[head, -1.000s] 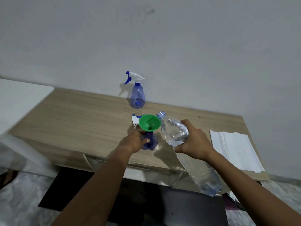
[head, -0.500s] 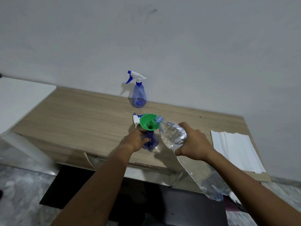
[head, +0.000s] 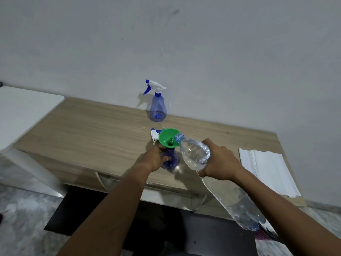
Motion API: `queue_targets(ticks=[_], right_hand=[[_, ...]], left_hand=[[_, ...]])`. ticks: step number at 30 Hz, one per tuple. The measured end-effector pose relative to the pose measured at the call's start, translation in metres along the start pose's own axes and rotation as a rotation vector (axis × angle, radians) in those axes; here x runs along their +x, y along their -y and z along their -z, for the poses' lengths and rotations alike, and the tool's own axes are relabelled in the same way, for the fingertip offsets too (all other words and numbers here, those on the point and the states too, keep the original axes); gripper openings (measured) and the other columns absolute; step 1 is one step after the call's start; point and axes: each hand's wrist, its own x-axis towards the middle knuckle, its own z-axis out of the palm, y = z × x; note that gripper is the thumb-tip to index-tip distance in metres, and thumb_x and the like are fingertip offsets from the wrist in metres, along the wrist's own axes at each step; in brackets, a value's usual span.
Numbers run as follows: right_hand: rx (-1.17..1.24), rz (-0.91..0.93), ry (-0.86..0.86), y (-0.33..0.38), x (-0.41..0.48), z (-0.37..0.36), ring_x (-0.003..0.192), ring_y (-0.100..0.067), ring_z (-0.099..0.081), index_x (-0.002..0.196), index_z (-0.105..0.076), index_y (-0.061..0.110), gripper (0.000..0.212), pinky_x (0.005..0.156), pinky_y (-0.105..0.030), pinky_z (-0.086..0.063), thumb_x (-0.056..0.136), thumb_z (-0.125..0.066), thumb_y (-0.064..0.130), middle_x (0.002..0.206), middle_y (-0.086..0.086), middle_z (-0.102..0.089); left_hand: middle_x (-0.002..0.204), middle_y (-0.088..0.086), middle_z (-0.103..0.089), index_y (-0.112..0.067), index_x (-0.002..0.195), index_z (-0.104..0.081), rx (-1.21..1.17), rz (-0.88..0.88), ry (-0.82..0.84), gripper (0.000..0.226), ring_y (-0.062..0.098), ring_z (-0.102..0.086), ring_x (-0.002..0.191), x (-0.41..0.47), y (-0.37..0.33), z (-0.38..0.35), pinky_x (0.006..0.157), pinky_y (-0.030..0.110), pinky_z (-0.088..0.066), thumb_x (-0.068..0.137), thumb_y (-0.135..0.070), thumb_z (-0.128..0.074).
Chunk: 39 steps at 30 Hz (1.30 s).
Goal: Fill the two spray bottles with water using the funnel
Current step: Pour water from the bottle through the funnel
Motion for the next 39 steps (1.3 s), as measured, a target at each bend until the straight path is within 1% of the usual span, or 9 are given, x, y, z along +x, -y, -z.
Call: queue_targets(ticks=[4,5,7,8,11,13,19,32,39], right_hand=[[-0.019,-0.001,0.005,0.001,0.000,0.001,0.080,-0.020,-0.058,0.128,-0.042,0.032,0.085,0.071,-0.034,-0.053,0.057,-0.088,0.041,0.087,0.008,-0.062],[-0.019,-0.002,0.006,0.001,0.001,0.000,0.081,-0.020,-0.059,0.127,-0.042,0.033,0.085,0.071,-0.034,-0.053,0.056,-0.088,0.042,0.089,0.007,-0.064],[-0.012,-0.003,0.007,0.000,0.001,-0.001,0.081,-0.020,-0.060,0.125,-0.043,0.033,0.085,0.073,-0.036,-0.054,0.054,-0.087,0.044,0.094,0.005,-0.069],[-0.009,-0.005,0.009,0.000,0.001,-0.002,0.081,-0.020,-0.060,0.125,-0.043,0.034,0.085,0.073,-0.037,-0.055,0.053,-0.087,0.045,0.095,0.005,-0.069],[-0.013,-0.010,0.013,-0.001,0.001,-0.002,0.082,-0.021,-0.060,0.127,-0.042,0.033,0.087,0.074,-0.037,-0.055,0.053,-0.087,0.045,0.095,0.003,-0.069],[-0.019,-0.010,0.015,-0.001,0.001,-0.002,0.082,-0.021,-0.059,0.127,-0.042,0.033,0.087,0.074,-0.037,-0.055,0.054,-0.088,0.044,0.095,0.003,-0.068],[-0.026,-0.005,0.023,0.000,0.001,-0.001,0.081,-0.020,-0.060,0.127,-0.042,0.033,0.087,0.074,-0.038,-0.056,0.053,-0.087,0.045,0.095,0.003,-0.069],[-0.037,-0.003,0.040,0.002,0.001,0.002,0.080,-0.020,-0.062,0.126,-0.043,0.032,0.086,0.074,-0.038,-0.056,0.054,-0.087,0.044,0.093,0.004,-0.069],[-0.039,-0.010,0.030,0.002,0.003,0.002,0.080,-0.020,-0.060,0.124,-0.044,0.033,0.084,0.071,-0.035,-0.053,0.053,-0.087,0.044,0.091,0.005,-0.068]], left_hand=[[0.113,-0.012,-0.073,-0.064,0.105,-0.059,0.023,0.008,0.020,0.040,0.022,-0.069,0.111,-0.003,-0.004,0.002,0.101,0.049,-0.055,0.069,-0.052,-0.071],[0.115,-0.008,-0.073,-0.055,0.112,-0.062,0.054,0.021,0.013,0.045,0.023,-0.069,0.110,-0.005,-0.007,0.003,0.100,0.048,-0.055,0.068,-0.059,-0.068],[0.117,0.001,-0.072,-0.030,0.122,-0.066,0.145,0.048,-0.015,0.076,0.026,-0.070,0.108,-0.003,-0.008,0.002,0.097,0.046,-0.057,0.061,-0.073,-0.057],[0.116,0.002,-0.073,-0.028,0.122,-0.066,0.144,0.051,-0.014,0.079,0.026,-0.070,0.107,-0.001,-0.007,0.002,0.096,0.047,-0.057,0.059,-0.075,-0.056],[0.109,-0.011,-0.074,-0.056,0.109,-0.063,0.020,0.014,0.009,0.053,0.022,-0.071,0.106,0.004,0.001,-0.001,0.098,0.050,-0.057,0.057,-0.064,-0.068],[0.107,-0.014,-0.074,-0.062,0.105,-0.060,-0.006,0.004,0.002,0.049,0.022,-0.071,0.106,0.010,0.010,-0.003,0.098,0.050,-0.056,0.057,-0.061,-0.070],[0.107,-0.013,-0.075,-0.066,0.102,-0.058,-0.059,-0.011,0.005,0.049,0.022,-0.071,0.107,0.005,0.003,-0.003,0.099,0.048,-0.056,0.055,-0.061,-0.070],[0.106,-0.015,-0.075,-0.060,0.106,-0.061,-0.065,-0.016,0.001,0.051,0.021,-0.071,0.106,0.010,0.009,-0.004,0.098,0.050,-0.056,0.056,-0.060,-0.072],[0.108,-0.016,-0.075,-0.060,0.104,-0.063,-0.064,-0.011,0.021,0.047,0.019,-0.071,0.108,0.005,0.004,-0.003,0.100,0.050,-0.056,0.058,-0.057,-0.069]])
